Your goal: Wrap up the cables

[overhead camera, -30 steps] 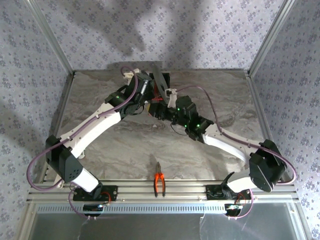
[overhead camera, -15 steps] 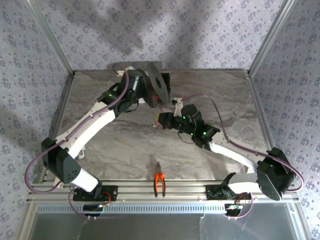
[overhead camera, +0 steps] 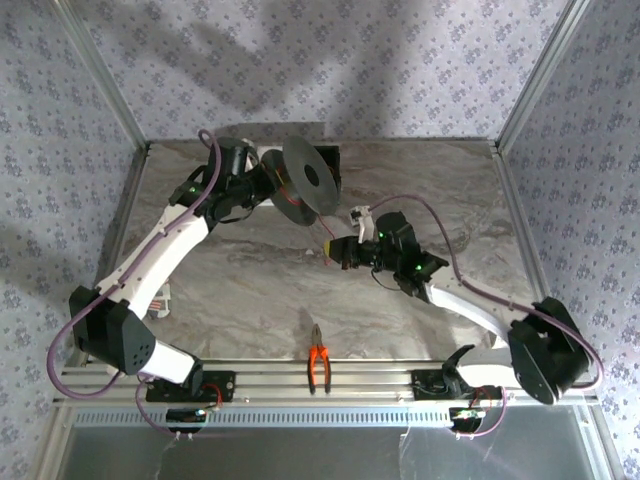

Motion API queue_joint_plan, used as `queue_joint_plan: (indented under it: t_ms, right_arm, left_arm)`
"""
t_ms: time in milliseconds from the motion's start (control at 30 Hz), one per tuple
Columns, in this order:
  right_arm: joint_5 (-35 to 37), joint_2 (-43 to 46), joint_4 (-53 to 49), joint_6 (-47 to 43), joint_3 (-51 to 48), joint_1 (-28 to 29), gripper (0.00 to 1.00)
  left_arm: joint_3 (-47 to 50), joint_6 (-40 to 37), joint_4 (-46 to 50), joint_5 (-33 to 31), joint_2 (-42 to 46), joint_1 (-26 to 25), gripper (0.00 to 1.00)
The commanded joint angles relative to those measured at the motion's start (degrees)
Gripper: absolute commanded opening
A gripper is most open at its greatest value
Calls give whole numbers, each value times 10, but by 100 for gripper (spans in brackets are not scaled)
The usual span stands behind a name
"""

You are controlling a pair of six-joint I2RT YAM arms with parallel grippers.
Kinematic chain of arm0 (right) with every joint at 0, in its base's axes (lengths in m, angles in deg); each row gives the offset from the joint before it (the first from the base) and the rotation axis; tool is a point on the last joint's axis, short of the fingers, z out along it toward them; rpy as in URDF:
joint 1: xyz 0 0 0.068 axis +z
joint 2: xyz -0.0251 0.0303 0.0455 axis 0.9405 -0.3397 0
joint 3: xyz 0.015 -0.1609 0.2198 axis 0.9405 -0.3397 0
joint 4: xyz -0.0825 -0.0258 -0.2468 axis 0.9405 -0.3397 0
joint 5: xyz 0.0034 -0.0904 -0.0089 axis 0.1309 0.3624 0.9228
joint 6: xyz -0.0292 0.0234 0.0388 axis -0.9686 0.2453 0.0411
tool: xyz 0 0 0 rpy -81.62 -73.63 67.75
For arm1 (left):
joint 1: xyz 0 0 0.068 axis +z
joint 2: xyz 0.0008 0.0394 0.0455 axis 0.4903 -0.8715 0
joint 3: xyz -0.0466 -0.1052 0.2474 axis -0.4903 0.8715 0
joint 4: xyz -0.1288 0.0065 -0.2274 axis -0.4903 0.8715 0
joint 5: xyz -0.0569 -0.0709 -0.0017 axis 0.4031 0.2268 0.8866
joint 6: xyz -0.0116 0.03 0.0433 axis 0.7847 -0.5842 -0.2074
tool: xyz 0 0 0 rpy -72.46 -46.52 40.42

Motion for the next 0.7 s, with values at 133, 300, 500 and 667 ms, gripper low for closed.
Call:
queue_joint_plan:
  t_ms: [133,300,500,667]
  right_arm:
    - [-84,-59,-79,-21,-15,-57,0]
    - [-74,-58,-129,-55,2,-96,0]
    - [29,-47,-228,-122,45,-108,0]
    - [207,1,-271,-153,53,-95,0]
  left_arm:
    - [-14,52,-191,142,25,60,0]
    - [5,70,-224,192,29,70,0]
    - [14,83,-244,244,28,71,0]
    - [22,68,-224,262,35,70,0]
